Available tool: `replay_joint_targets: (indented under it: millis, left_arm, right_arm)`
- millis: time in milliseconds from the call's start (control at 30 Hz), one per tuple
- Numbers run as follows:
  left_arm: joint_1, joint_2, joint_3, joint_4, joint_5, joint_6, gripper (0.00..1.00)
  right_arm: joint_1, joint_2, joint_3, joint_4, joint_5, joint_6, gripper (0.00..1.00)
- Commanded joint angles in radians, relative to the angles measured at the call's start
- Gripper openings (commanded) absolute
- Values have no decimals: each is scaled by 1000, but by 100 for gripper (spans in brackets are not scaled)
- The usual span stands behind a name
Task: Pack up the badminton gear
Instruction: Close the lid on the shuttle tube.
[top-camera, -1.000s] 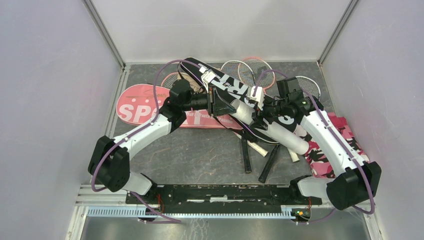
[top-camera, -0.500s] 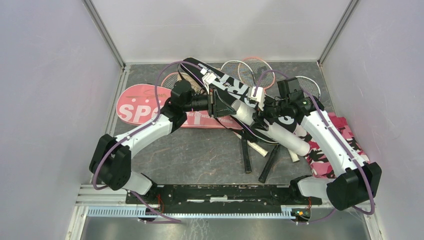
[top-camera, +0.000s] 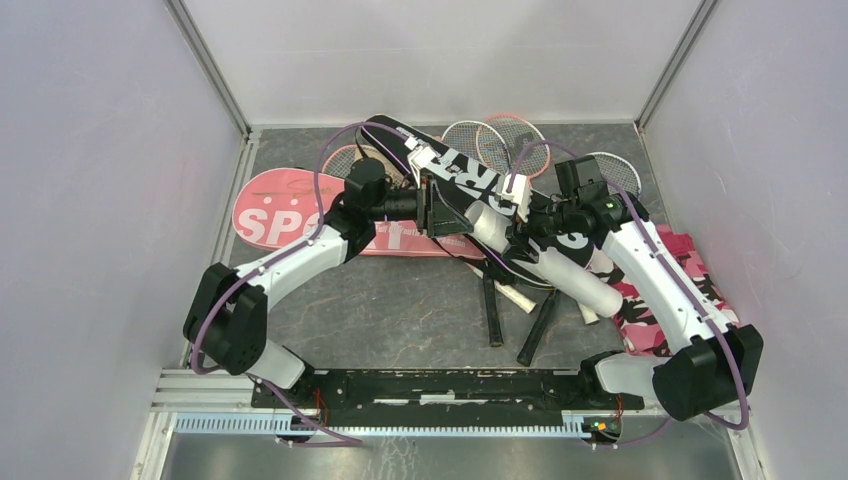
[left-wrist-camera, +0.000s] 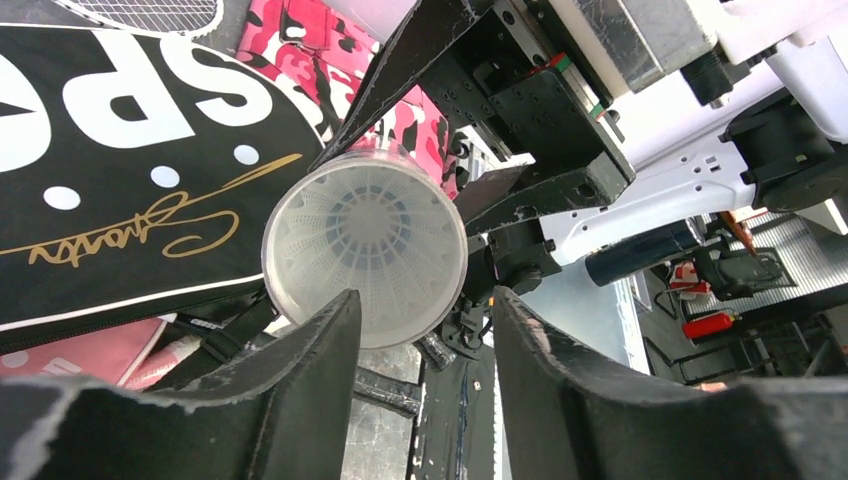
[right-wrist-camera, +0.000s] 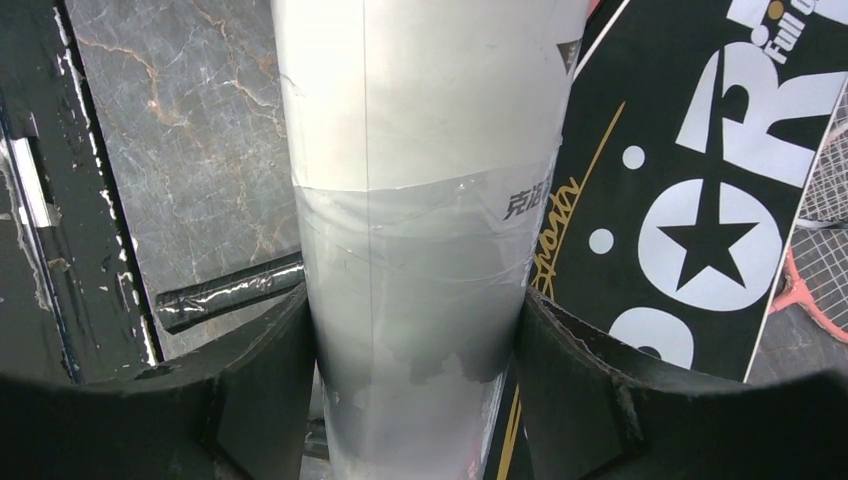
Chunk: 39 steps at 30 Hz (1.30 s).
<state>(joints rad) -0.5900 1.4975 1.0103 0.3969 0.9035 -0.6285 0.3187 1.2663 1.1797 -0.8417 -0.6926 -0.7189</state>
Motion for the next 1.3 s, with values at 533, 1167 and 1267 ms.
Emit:
replay_joint_targets:
  millis: [533,1167,1267]
  left_arm:
    - [380,-143,307,-382,37,158,100]
    - [856,-84,528,-674,-482,204,100]
    - [898,-88,534,-679,-516,229,100]
  right_arm:
    - [60,-12,324,35,102,57,0]
    - [745,392,696,168,399,294,0]
    - [792,471,735,189,413,333,1]
